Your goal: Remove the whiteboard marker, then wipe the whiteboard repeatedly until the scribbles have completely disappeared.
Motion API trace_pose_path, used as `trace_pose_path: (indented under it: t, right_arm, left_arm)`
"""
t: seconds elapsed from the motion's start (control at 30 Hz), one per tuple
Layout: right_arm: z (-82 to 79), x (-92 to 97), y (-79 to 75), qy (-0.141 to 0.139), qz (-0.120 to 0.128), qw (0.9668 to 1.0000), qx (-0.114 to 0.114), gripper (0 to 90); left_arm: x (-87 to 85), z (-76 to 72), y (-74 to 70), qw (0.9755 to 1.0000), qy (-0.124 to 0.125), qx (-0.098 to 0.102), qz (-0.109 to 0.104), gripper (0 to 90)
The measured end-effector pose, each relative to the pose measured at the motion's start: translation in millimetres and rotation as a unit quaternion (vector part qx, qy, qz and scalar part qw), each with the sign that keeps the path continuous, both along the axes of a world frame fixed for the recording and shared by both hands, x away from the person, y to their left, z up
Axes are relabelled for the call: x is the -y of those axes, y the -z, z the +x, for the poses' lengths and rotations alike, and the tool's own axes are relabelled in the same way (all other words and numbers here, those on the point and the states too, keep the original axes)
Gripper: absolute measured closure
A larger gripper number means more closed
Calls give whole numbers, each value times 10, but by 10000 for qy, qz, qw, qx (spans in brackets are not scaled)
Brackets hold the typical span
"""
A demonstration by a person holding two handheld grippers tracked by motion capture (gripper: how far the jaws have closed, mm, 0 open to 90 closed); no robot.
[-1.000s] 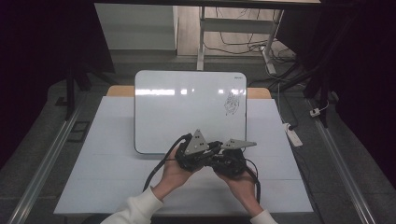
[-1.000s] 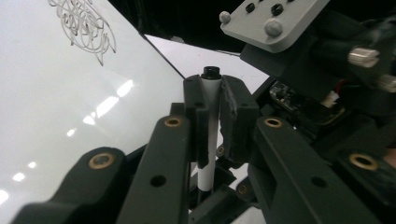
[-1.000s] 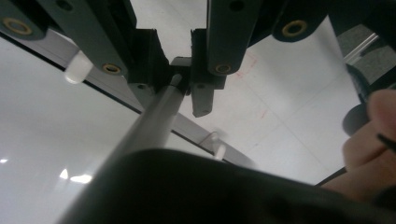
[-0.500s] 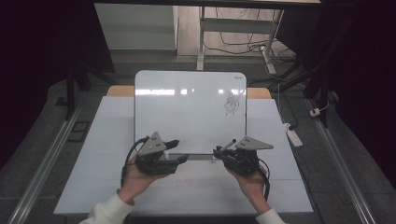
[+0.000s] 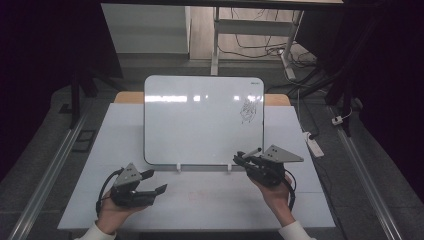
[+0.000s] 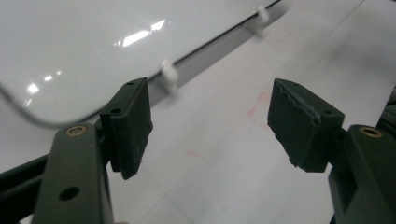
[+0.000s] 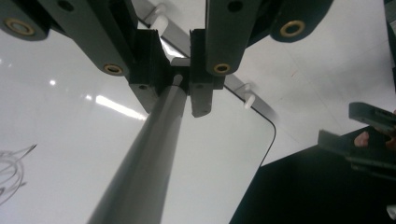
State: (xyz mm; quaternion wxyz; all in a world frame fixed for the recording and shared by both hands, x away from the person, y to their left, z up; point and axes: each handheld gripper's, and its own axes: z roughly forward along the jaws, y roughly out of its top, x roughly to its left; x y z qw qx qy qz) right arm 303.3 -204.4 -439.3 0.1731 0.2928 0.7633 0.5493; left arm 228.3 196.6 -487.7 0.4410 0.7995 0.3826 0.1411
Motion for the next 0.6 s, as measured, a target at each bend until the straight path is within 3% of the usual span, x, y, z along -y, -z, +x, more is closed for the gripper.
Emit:
trace_pose_path:
  t: [0.23,0.6]
  right_arm:
    - [12,81,-12,221,102,9996,142,777]
    - [87,108,-17,301,99,9989,343,777]
  left_arm:
    - [-196,-32,158,9997,-185,-131,54,309]
    - [-220,21,224,9994,-260,-202,130,290]
